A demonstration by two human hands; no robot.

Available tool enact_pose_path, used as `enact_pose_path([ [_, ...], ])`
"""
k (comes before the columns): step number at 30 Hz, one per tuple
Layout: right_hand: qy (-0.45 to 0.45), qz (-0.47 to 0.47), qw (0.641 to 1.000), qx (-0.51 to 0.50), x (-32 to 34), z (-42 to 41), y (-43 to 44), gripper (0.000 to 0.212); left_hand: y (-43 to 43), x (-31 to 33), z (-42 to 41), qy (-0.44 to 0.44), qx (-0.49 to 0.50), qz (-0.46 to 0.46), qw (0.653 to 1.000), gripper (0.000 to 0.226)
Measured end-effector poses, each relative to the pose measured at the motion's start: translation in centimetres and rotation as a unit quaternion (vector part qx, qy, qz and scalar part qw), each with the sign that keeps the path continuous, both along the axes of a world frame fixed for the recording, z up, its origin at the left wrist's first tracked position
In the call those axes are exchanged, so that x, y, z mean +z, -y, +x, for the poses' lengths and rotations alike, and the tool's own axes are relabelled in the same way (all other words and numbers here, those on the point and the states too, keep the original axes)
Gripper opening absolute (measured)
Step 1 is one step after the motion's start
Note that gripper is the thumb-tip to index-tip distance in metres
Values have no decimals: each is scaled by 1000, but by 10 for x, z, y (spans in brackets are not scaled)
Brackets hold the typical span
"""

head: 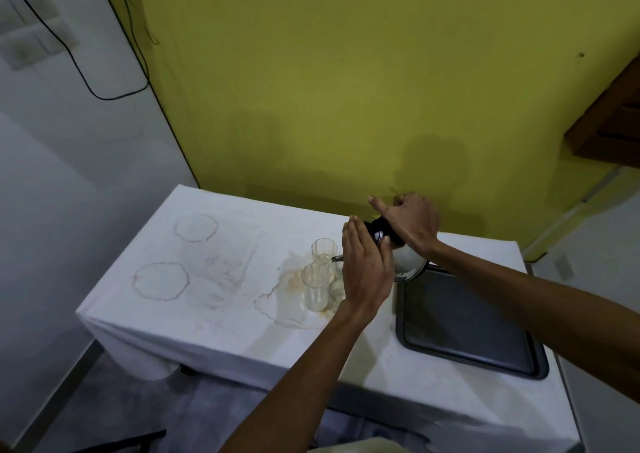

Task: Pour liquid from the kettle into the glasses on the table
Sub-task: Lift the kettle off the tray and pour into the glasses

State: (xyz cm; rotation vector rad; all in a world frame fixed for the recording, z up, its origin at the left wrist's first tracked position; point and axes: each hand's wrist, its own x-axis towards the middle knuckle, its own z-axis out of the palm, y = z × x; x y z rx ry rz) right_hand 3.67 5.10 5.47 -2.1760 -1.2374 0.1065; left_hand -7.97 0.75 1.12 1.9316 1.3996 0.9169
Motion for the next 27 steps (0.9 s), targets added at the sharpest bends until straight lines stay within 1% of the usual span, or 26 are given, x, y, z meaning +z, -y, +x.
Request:
enact_pose_path([
  [11,5,8,1000,-2,1,-4,-1,69,-1,2,-2,7,-6,-12,1000,64],
  [19,-2,8,1000,-15,-4,-2,-6,66,-3,3,-2,1,-5,-3,1000,64],
  [24,-5,11,1000,-15,-4,0,-5,55,-3,4,-2,4,-2,-5,1000,65],
  [27,-4,6,1000,-12,-3,-1,-6,44,-3,4,-2,0,0,-2,1000,65],
])
